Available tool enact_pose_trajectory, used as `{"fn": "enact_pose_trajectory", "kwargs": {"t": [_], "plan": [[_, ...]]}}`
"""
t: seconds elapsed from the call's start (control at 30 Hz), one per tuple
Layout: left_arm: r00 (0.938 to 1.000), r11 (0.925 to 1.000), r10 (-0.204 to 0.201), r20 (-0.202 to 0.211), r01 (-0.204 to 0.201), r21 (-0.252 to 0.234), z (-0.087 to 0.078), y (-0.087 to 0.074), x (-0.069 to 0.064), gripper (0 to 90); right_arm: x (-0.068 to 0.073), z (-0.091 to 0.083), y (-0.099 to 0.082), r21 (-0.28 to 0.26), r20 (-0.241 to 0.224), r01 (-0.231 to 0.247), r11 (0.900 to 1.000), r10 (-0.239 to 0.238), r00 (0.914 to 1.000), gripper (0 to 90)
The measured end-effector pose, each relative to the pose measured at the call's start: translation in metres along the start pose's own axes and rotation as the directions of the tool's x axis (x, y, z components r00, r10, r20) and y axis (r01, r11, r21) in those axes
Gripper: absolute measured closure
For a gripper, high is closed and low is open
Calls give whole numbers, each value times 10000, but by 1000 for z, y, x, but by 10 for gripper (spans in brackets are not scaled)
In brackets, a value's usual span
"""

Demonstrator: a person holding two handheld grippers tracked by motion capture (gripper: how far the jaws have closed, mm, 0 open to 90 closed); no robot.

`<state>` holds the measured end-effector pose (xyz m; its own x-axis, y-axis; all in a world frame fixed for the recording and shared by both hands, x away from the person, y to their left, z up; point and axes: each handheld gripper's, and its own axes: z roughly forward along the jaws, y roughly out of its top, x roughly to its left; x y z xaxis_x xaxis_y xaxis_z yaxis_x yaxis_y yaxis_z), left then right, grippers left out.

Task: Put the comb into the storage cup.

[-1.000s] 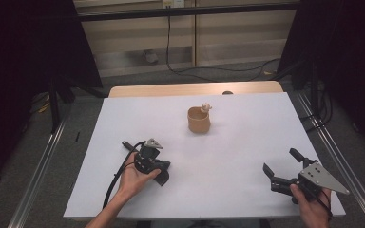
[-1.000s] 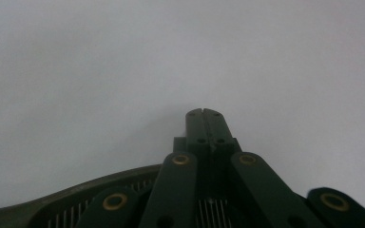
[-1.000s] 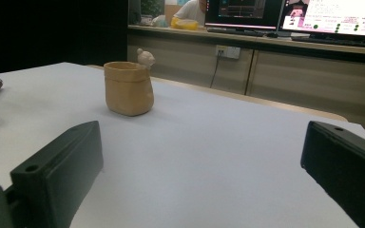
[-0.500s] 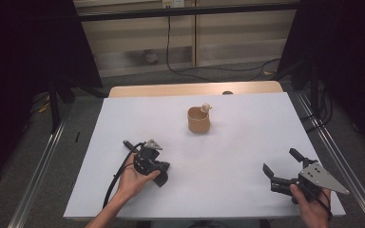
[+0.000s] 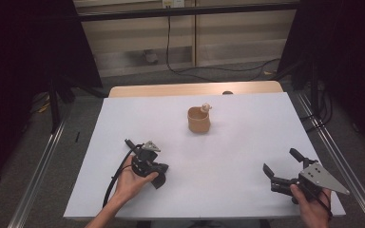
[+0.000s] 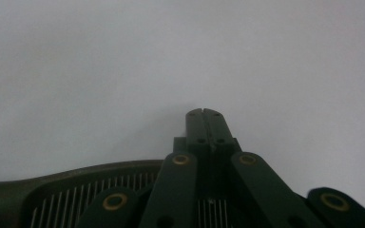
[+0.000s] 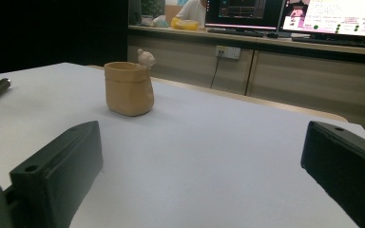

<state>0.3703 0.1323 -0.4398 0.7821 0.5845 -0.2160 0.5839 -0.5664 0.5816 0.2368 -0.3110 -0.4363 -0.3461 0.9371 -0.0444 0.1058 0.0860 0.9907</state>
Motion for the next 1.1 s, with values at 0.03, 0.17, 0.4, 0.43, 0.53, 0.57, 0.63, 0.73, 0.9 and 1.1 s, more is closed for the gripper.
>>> {"fn": "enact_pose_trajectory", "kwargs": {"t": [0.03,0.17,0.4,0.43,0.53,0.57,0.63,0.73,0.9,1.1], "plan": [[10000,10000,5,0,-5,13,0,0,0,900,0,0,0,3,-2,-8,10000,8,10000,0],[10000,10000,-48,15,48,-2,-2,-2,0,900,0,0,0,11,38,-14,10000,13,10000,0],[9999,9999,-133,93,133,39,-3,-4,1,900,0,0,0,4,28,-7,10000,7,10000,0],[9999,9999,-76,105,76,78,-4,-4,1,900,0,0,0,0,22,-14,10000,14,10000,0],[9997,9998,-170,156,169,83,-5,-5,1,900,0,-1,0,-13,11,-8,10000,8,10000,0],[9998,9998,-101,167,98,154,-6,-6,2,900,0,-1,0,-13,11,-8,10000,8,10000,0],[9997,9998,-162,173,160,130,-6,-7,2,900,0,-1,0,-6,-1,-10,10000,10,10000,0],[9997,9997,-153,206,149,184,-8,-8,3,900,0,-1,0,9,17,-13,10000,13,10000,0],[9993,9995,-289,230,286,154,-9,-9,2,900,0,-1,0,-14,-4,-25,10000,25,10000,0],[9993,9993,-314,207,310,203,-11,-11,2,900,0,-1,0,-18,-3,-31,10000,31,10000,0]]}}
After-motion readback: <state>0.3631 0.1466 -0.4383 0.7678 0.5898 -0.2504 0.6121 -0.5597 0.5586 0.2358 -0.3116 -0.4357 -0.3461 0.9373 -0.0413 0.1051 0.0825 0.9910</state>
